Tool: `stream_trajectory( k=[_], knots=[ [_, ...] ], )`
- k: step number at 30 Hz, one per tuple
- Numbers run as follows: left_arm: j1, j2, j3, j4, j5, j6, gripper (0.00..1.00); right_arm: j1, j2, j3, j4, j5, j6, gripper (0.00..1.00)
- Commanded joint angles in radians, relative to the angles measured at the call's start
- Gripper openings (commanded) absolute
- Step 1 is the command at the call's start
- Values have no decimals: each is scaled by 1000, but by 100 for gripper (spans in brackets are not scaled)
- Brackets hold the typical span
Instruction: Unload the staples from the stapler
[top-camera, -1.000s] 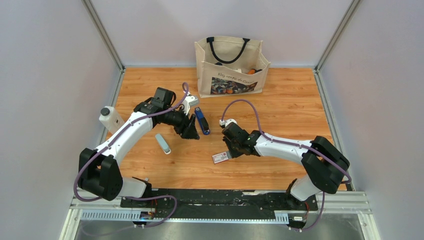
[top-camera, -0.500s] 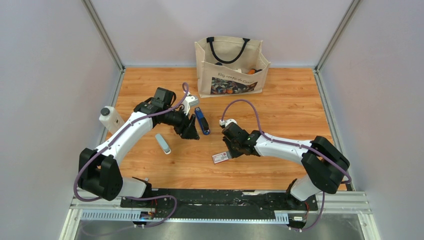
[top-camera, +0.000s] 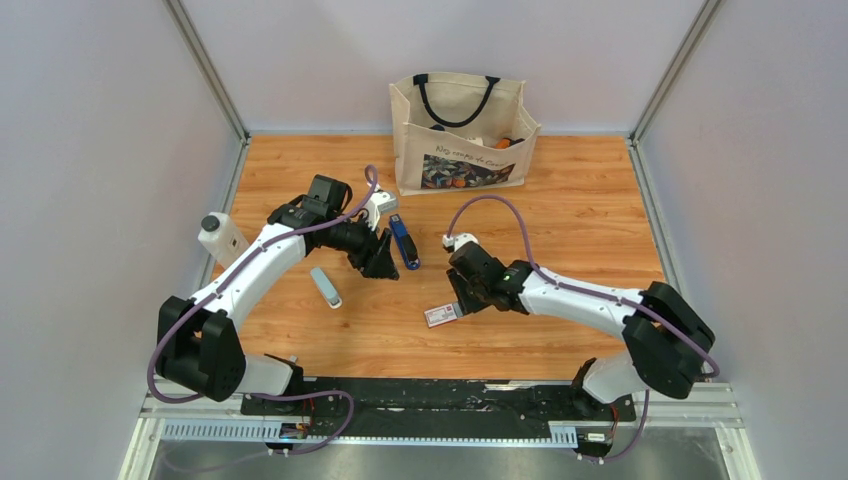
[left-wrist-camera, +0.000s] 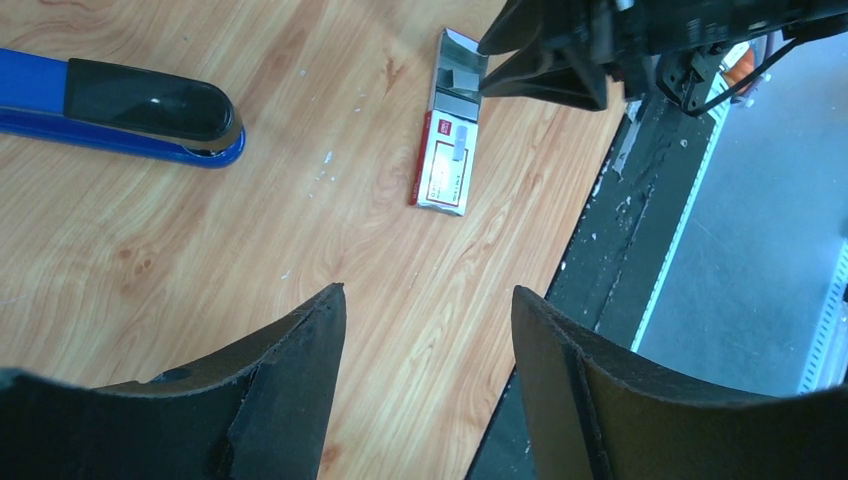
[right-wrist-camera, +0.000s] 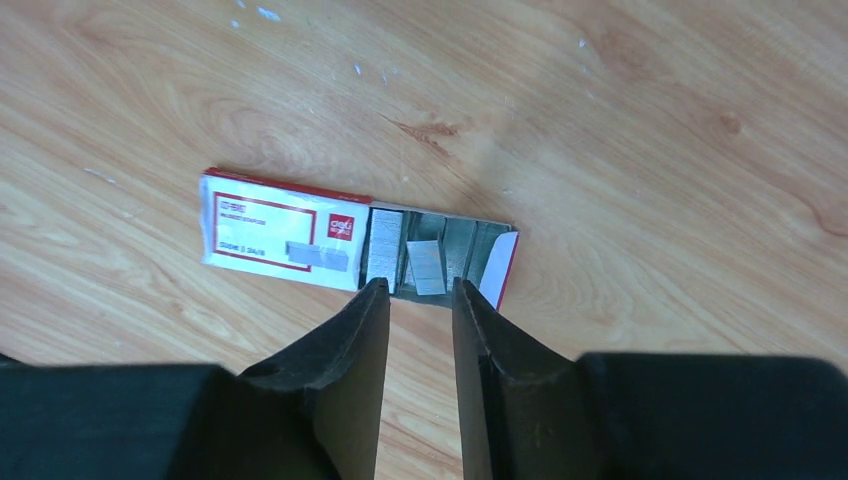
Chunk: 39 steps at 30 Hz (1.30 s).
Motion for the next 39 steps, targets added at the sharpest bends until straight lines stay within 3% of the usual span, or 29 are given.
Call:
stream_trajectory(
  k=[1,7,13,22,39],
  knots=[
    [-7,-24,20,-2,-14,48,70,-29,-112,56,-3,8,-11,33],
    [-63,4,3,7,-89,96,70,-127,-127,2,12,-70,20,31],
    [-144,61,-14,34,-146,117,69,-139,-67,-15,69,-98,23,31],
    [-147,53,-46,47,-135,119,69,-138,57,62,90,-93,-14,30],
    [-147,45,-42,40,-129,117,69,-104,129,88,98,-35,-45,29]
  ],
)
